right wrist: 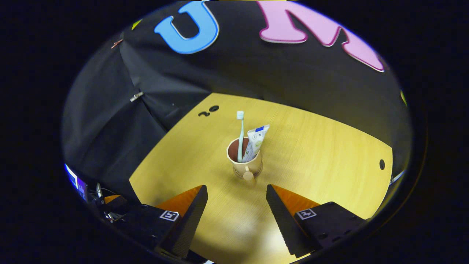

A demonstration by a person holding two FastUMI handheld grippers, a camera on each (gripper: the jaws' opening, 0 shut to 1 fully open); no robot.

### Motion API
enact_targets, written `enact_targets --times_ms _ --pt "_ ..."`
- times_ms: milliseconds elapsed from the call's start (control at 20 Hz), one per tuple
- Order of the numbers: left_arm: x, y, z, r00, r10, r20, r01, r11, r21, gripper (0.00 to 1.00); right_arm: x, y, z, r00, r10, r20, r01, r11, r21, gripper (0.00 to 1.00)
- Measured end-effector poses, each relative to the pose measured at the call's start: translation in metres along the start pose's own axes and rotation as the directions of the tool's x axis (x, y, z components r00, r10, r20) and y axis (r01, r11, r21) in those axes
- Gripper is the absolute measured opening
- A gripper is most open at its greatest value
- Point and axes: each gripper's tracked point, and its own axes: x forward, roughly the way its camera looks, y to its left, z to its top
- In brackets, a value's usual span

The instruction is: Put the toothbrush and toothpaste on the desktop into the cup, then pick up the cup and place it on the coaster on the desktop.

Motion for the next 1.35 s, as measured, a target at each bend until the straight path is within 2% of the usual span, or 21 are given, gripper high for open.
enact_targets --times_ms 150,300,400,450,600,900,1050,1350 --pt "0.009 -0.016 0.030 0.998 -0.051 0.034 0.049 0.998 0.042 0.84 -0.052 -0.006 0.008 0.992 -0.047 0.115 0.045 0.999 0.027 0.99" --pt "0.015 -0.036 0.054 0.992 -0.108 0.063 0.104 0.992 0.074 0.84 -0.100 -0.014 0.011 0.968 -0.102 0.231 0.091 0.994 0.055 0.98" --pt "0.017 -0.048 0.067 0.987 -0.136 0.081 0.128 0.987 0.101 0.84 -0.131 -0.016 0.013 0.944 -0.130 0.305 0.112 0.991 0.074 0.98" --pt "0.018 -0.056 0.075 0.983 -0.156 0.093 0.145 0.983 0.112 0.84 -0.151 -0.016 0.015 0.922 -0.141 0.361 0.118 0.989 0.086 0.98" --pt "0.019 -0.071 0.089 0.976 -0.186 0.115 0.170 0.976 0.138 0.84 -0.182 -0.011 0.011 0.878 -0.160 0.450 0.132 0.987 0.092 0.98" --pt "0.014 -0.090 0.104 0.967 -0.205 0.149 0.176 0.966 0.187 0.84 -0.208 -0.001 0.002 0.831 -0.167 0.530 0.153 0.986 0.072 0.98" --pt "0.010 -0.096 0.102 0.966 -0.212 0.148 0.181 0.964 0.197 0.84 -0.217 0.003 0.000 0.818 -0.167 0.550 0.152 0.986 0.073 0.98" --pt "0.007 -0.099 0.102 0.966 -0.215 0.147 0.181 0.960 0.211 0.84 -0.218 0.000 -0.002 0.817 -0.168 0.551 0.149 0.986 0.079 0.98"
